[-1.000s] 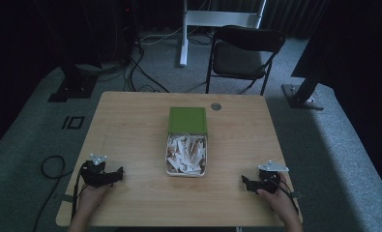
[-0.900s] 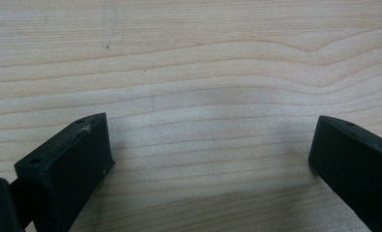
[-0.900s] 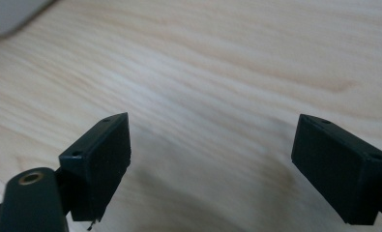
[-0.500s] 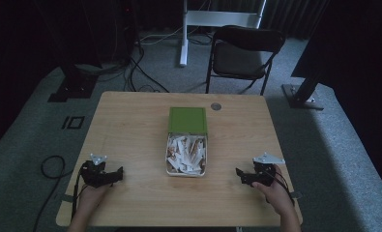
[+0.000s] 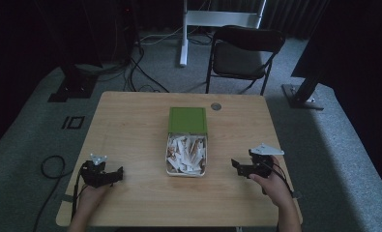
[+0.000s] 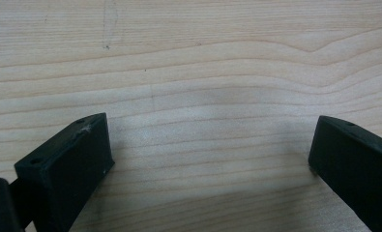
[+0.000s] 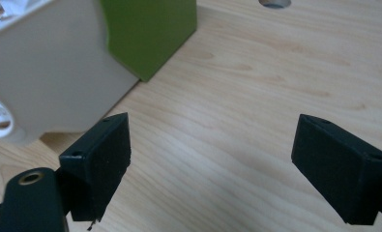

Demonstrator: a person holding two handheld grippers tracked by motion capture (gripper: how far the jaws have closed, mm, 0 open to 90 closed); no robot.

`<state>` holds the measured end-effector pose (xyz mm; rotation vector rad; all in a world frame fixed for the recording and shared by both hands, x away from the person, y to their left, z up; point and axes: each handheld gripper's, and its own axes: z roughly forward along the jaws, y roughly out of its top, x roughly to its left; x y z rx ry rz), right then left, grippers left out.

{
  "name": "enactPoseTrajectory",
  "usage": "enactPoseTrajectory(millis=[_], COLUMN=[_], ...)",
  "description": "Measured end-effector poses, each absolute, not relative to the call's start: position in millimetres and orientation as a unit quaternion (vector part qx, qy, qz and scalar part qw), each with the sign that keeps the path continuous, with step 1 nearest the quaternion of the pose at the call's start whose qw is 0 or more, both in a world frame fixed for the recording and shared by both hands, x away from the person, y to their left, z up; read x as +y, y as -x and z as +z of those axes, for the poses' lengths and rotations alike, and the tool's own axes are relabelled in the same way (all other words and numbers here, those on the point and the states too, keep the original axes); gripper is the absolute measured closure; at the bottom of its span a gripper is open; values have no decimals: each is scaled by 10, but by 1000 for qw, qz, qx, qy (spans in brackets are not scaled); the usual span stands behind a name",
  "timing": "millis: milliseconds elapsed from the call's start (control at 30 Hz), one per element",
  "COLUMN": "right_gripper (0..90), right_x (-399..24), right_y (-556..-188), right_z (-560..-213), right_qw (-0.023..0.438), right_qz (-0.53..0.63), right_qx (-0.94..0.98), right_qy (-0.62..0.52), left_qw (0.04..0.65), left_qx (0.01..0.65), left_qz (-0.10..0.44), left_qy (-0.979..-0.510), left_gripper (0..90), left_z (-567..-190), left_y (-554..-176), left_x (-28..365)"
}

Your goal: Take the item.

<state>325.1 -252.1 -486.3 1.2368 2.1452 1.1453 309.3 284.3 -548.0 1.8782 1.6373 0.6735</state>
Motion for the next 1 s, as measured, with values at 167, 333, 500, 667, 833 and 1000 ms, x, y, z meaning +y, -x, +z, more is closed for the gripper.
enactPoseTrajectory(millis=[167, 333, 500, 667, 833, 1000], right_gripper=[140, 139, 140, 140, 141, 140], right_x=[-2438, -2382, -2289, -2177, -2036, -1899], right_y=[-3284, -3305, -3329, -3356, -3384, -3403], right_z=[-4795, -4742, -4646, -4558, -4471, -4419], right_qw=[202, 202, 205, 205, 202, 196], right_qz=[419, 425, 436, 441, 450, 456], right_qx=[771, 770, 774, 778, 785, 792], right_qy=[-435, -430, -412, -397, -375, -355], left_qw=[277, 277, 277, 278, 278, 278], left_qx=[610, 610, 610, 610, 610, 610], left_qz=[251, 251, 251, 251, 251, 251], left_qy=[-699, -699, -699, -698, -699, -698], left_gripper=[23, 23, 23, 24, 23, 24], left_z=[-5481, -5481, -5481, -5482, -5481, -5481], left_y=[-3093, -3093, -3093, -3093, -3093, -3093], left_x=[2843, 2843, 2843, 2842, 2842, 2842])
